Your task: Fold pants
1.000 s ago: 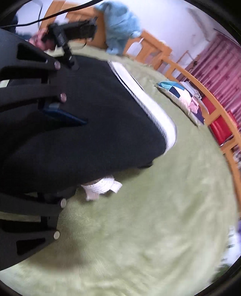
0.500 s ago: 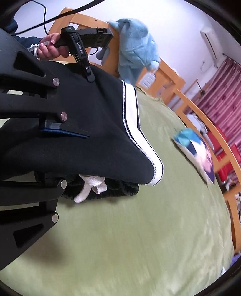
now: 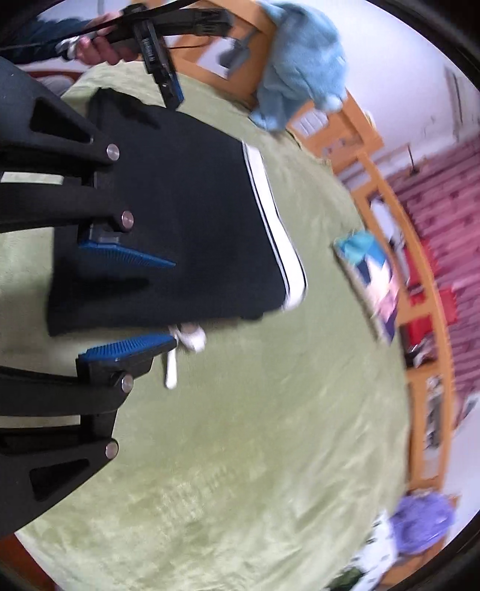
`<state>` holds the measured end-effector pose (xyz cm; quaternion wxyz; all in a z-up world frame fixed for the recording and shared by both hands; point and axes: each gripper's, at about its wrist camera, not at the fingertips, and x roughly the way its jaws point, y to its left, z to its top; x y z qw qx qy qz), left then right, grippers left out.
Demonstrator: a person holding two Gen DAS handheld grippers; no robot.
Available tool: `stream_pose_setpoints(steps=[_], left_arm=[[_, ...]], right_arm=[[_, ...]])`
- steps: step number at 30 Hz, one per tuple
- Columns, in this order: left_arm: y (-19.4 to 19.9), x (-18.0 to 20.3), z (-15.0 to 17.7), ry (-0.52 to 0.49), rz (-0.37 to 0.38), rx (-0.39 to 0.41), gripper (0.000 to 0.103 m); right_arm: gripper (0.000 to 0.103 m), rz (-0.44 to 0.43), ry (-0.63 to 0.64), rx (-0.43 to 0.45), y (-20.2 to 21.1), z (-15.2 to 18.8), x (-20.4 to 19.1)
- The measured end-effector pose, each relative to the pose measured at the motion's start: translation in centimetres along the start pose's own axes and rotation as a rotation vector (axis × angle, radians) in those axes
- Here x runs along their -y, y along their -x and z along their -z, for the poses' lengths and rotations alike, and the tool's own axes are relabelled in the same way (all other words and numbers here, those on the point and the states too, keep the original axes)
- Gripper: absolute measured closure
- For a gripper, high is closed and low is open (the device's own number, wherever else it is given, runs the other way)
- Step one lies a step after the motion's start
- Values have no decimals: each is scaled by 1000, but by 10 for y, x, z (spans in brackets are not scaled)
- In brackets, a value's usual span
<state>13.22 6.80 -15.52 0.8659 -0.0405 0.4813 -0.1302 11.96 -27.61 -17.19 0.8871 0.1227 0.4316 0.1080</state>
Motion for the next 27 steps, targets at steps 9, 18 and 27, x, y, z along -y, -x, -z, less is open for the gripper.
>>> stream_pose_setpoints(steps=[9, 18, 27], left_arm=[[-11, 9, 55, -34, -55, -50, 47], [2, -23, -10, 55, -1, 41, 45], [-58, -20, -88, 63, 42, 57, 44]], right_arm=[[86, 73, 20, -137, -41, 52, -6], [58, 58, 77, -22, -31, -21, -17], [58, -76, 88, -11, -105, -83, -29]])
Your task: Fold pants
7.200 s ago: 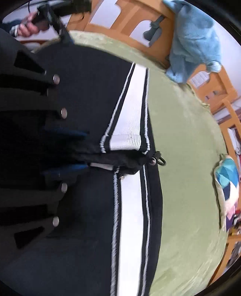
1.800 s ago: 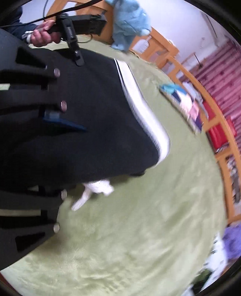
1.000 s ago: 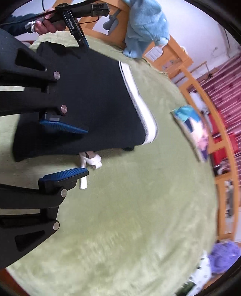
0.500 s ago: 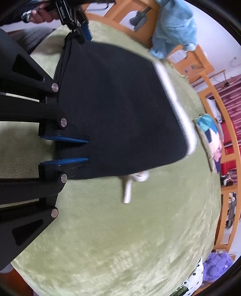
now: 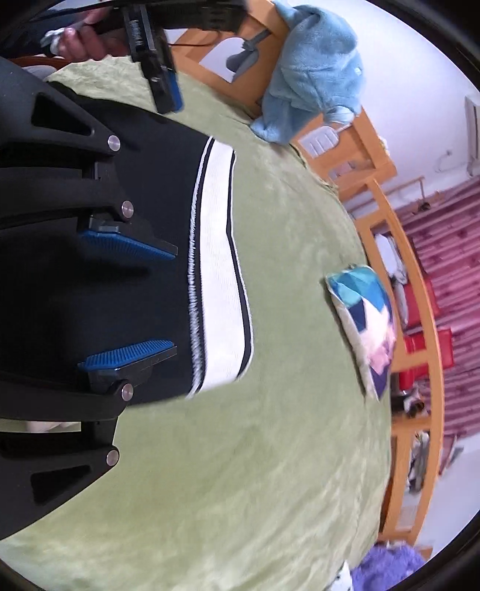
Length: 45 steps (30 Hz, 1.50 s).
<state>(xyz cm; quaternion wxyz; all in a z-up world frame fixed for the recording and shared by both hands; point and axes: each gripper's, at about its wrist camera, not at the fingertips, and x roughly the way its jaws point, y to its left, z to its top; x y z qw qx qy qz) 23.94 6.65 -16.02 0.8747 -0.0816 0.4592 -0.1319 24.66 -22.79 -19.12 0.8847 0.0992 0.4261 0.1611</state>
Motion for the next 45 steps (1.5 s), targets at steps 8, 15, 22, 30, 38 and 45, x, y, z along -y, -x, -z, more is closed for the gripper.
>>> stream_pose_setpoints(steps=[8, 15, 22, 30, 38, 45], left_arm=[[-27, 2, 5, 19, -97, -53, 45], [24, 20, 89, -32, -51, -98, 45], [58, 16, 157, -142, -168, -16, 33], [99, -23, 158, 21, -178, -2, 37], [158, 45, 122, -48, -163, 140, 35], [203, 97, 125, -70, -155, 240, 24]], right_arm=[[85, 82, -101, -33, -19, -9, 27], [55, 62, -21, 2, 49, 43, -3], [57, 153, 112, -37, 67, 124, -13], [60, 268, -56, -52, 85, 130, 27], [53, 299, -7, 71, 163, 103, -19], [37, 300, 6, 141, 223, 93, -59]])
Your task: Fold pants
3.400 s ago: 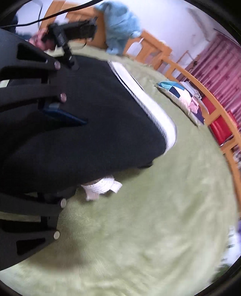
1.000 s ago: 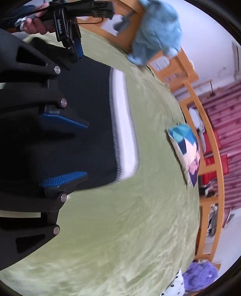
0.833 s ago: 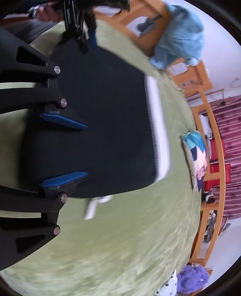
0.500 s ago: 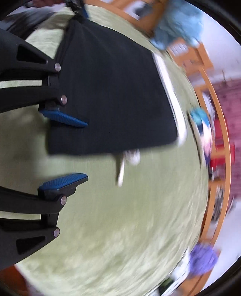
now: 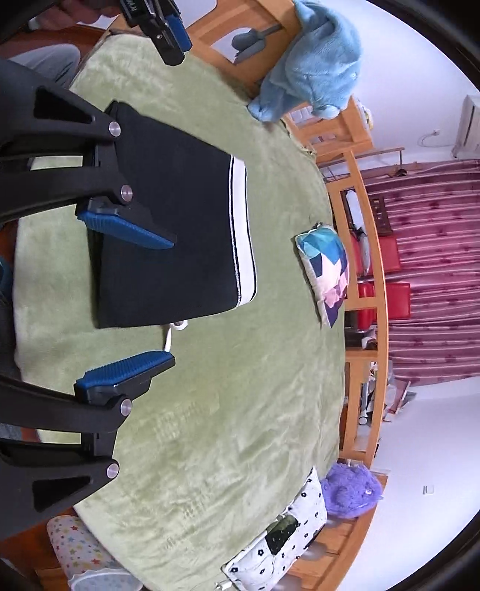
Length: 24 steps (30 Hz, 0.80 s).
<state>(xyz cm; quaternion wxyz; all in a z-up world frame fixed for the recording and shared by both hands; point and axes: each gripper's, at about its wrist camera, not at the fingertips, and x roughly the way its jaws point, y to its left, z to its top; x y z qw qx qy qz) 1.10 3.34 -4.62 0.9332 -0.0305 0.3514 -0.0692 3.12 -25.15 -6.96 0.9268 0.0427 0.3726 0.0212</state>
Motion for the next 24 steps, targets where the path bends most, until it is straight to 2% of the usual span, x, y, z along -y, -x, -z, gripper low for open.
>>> stream_pose_setpoints(steps=[2, 4, 5, 6, 9, 11, 24], left_arm=[[10, 9, 3, -13, -12, 7, 22], [16, 16, 5, -21, -27, 6, 19], [19, 20, 6, -27, -23, 0, 18], [21, 23, 7, -33, -17, -5, 18], [28, 31, 11, -42, -58, 17, 18], [32, 35, 12, -44, -71, 23, 16], [46, 42, 15, -39, -86, 42, 16]], right_arm=[[23, 2, -17, -14, 15, 2, -1], [15, -2, -27, 16, 31, 7, -3], [6, -7, -21, 28, 38, 10, -4], [1, -6, -11, 39, 44, 12, -6], [1, 29, 12, 50, 56, 17, -10], [1, 20, -7, 45, 61, 19, -9], [1, 45, -11, 65, 81, 26, -13]])
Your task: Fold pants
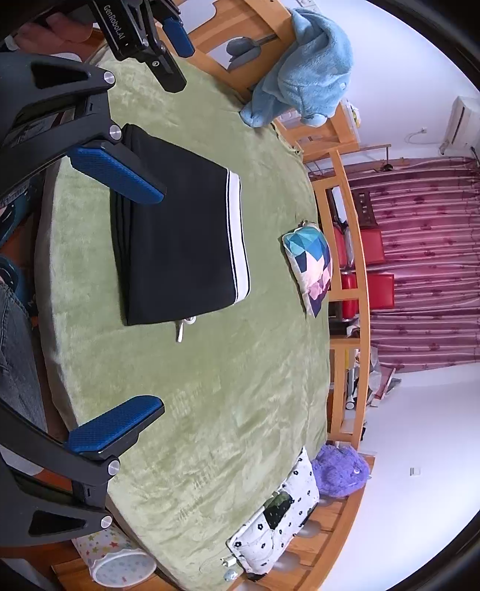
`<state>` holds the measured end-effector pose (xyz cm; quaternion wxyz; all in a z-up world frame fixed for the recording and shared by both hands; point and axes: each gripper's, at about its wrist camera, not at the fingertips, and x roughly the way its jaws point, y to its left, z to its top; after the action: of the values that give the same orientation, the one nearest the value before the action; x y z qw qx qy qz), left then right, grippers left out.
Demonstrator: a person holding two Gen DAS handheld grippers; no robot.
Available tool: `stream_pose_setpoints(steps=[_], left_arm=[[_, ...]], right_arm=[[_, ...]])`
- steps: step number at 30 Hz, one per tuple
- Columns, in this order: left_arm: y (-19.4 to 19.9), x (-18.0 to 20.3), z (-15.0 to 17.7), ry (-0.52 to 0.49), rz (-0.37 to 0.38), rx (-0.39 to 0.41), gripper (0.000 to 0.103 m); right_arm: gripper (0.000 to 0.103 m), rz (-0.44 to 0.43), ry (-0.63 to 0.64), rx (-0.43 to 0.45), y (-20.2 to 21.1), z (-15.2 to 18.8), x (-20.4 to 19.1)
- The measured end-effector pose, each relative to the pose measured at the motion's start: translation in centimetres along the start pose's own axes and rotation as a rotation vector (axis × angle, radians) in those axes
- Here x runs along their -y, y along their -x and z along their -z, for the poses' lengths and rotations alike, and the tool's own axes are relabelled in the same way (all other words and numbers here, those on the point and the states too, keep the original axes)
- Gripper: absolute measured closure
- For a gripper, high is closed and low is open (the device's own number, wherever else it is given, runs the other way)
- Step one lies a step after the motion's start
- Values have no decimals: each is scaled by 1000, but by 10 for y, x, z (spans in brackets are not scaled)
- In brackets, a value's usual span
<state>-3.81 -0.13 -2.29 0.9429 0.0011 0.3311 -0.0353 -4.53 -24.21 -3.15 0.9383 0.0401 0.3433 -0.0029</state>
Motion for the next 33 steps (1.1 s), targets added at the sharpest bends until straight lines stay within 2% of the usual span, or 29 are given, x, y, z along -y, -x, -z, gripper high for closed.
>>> stream_pose_setpoints(steps=[17, 33], left_arm=[[2, -5, 0, 6, -4, -7, 16], [19, -17, 13, 56, -27, -5, 16]], right_arm=[[1, 9, 8, -5, 3, 3, 0], [1, -7, 34, 10, 13, 5, 4]])
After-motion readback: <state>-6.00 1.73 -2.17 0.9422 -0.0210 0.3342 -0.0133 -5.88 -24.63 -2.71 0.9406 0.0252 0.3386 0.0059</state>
